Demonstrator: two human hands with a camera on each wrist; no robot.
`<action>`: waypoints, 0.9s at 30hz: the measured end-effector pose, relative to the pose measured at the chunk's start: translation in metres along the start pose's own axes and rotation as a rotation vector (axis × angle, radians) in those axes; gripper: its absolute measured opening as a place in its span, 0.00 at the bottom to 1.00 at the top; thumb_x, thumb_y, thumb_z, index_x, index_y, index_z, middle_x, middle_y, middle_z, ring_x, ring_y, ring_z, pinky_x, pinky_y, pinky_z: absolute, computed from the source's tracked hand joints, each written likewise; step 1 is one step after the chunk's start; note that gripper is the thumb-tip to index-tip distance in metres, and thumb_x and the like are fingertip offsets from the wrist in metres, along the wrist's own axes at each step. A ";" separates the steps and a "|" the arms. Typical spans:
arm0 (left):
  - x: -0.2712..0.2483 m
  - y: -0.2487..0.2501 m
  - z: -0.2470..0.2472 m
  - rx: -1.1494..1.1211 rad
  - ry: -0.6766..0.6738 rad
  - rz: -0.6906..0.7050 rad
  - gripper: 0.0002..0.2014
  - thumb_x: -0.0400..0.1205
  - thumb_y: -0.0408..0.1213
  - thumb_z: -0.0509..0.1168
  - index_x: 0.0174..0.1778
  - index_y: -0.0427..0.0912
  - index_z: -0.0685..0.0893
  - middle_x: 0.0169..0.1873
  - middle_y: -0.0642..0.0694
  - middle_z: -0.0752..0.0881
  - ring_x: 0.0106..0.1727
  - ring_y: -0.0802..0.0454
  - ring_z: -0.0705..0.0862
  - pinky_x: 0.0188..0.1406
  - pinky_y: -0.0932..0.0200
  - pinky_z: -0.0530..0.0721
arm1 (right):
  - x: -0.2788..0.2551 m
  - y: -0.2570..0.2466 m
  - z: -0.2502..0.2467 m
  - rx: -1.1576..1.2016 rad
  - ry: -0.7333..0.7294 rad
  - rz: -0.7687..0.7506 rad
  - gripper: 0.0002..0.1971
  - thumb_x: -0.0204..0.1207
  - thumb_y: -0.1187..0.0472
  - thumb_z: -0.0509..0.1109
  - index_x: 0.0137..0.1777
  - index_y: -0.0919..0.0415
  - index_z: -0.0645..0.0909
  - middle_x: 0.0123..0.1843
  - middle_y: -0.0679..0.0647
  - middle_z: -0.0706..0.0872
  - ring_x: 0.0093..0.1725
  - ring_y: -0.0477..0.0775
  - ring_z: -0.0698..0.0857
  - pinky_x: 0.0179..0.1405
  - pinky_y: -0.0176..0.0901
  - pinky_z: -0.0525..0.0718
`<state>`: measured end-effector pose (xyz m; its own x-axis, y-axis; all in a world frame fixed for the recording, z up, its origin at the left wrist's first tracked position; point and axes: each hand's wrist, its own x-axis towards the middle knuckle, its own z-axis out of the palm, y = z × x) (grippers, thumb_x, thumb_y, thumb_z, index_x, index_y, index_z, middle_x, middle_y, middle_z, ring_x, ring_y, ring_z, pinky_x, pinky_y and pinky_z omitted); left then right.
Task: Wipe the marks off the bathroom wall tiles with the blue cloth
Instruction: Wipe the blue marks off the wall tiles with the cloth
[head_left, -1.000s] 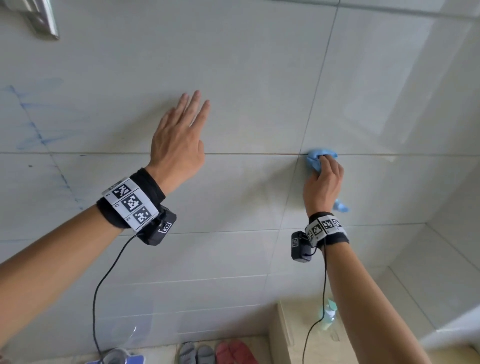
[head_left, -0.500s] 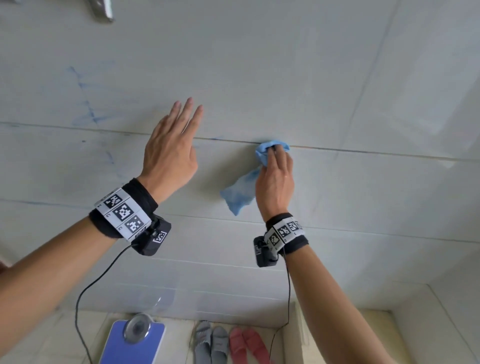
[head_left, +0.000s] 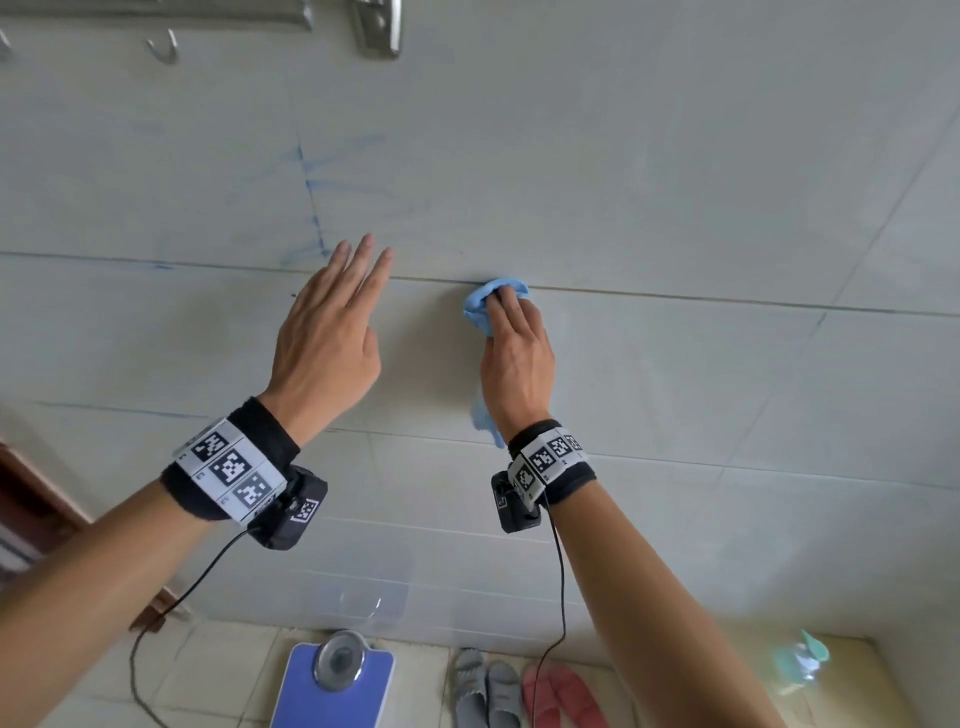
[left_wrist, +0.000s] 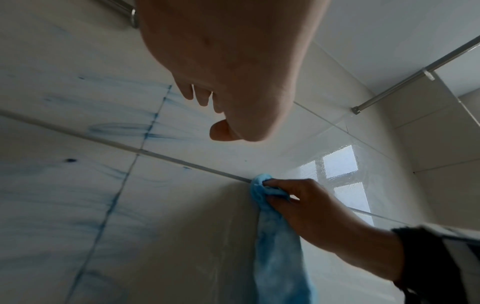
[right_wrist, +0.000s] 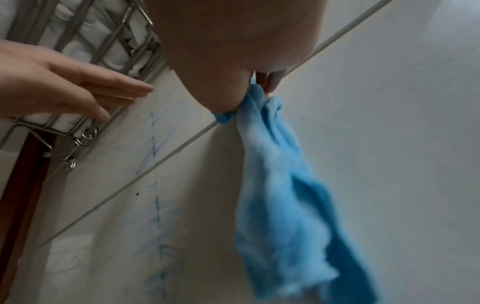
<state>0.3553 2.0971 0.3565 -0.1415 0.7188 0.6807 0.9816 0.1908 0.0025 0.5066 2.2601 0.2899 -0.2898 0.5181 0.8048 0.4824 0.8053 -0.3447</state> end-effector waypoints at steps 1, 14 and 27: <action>-0.004 -0.010 0.001 -0.018 -0.001 0.007 0.40 0.80 0.23 0.57 0.92 0.41 0.60 0.92 0.43 0.59 0.93 0.42 0.57 0.89 0.41 0.64 | 0.002 -0.012 0.005 0.022 -0.032 -0.006 0.26 0.72 0.78 0.66 0.69 0.61 0.84 0.70 0.49 0.85 0.61 0.57 0.80 0.47 0.50 0.85; -0.096 -0.023 0.035 -0.848 -0.638 -0.563 0.34 0.79 0.68 0.69 0.76 0.51 0.77 0.64 0.50 0.89 0.60 0.50 0.90 0.63 0.51 0.87 | -0.001 -0.090 -0.040 0.672 -0.462 0.625 0.13 0.88 0.50 0.66 0.54 0.56 0.89 0.36 0.48 0.81 0.39 0.49 0.80 0.45 0.50 0.87; -0.108 0.031 0.060 -1.642 -0.672 -1.164 0.10 0.85 0.34 0.74 0.59 0.33 0.87 0.57 0.30 0.92 0.46 0.38 0.94 0.46 0.48 0.92 | -0.088 -0.088 -0.082 1.104 0.008 1.060 0.11 0.90 0.61 0.66 0.64 0.55 0.88 0.57 0.57 0.92 0.55 0.59 0.92 0.44 0.55 0.91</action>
<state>0.3936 2.0652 0.2393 -0.2649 0.8741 -0.4072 -0.4323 0.2698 0.8604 0.5576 2.1197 0.2890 -0.2132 0.9764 -0.0347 -0.3795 -0.1155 -0.9179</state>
